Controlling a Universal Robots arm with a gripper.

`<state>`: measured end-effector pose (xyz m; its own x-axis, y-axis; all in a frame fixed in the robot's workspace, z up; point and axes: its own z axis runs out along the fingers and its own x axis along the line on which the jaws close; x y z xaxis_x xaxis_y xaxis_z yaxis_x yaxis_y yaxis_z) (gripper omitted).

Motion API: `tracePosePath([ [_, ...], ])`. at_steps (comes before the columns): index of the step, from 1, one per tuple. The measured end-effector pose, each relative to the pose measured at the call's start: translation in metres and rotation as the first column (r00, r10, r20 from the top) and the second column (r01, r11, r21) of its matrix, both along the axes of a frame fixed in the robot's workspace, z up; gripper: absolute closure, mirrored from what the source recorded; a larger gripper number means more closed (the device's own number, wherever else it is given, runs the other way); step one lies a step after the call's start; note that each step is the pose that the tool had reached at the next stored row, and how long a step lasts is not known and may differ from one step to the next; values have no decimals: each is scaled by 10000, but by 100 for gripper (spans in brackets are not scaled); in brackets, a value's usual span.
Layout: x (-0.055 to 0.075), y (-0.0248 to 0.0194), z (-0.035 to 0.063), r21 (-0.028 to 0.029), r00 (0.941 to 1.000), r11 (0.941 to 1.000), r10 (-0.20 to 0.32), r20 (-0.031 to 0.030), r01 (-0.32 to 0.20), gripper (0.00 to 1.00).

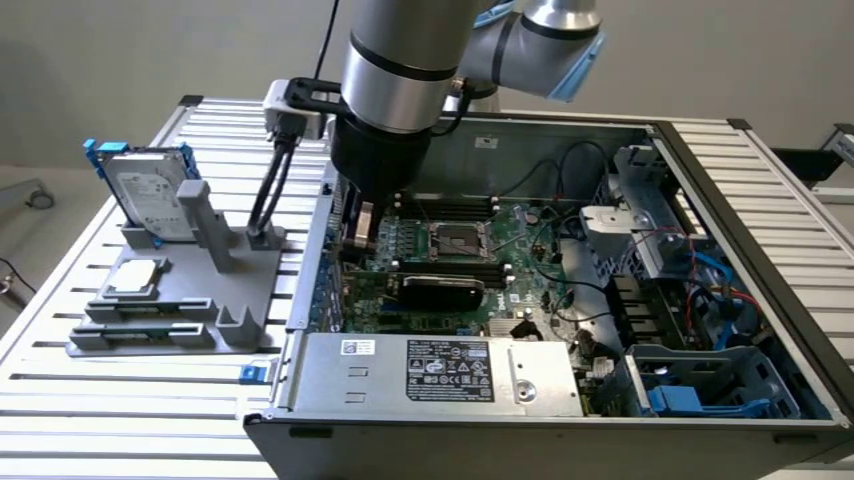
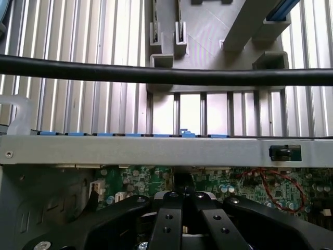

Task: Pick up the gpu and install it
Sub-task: 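Press down on the gpu until it lock into place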

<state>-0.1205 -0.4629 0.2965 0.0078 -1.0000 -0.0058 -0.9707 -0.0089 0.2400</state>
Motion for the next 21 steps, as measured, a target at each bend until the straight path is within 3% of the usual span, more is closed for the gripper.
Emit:
tracePosePath([
  [21,1,56,-5,0,9986,9986,-526,0,526,89],
])
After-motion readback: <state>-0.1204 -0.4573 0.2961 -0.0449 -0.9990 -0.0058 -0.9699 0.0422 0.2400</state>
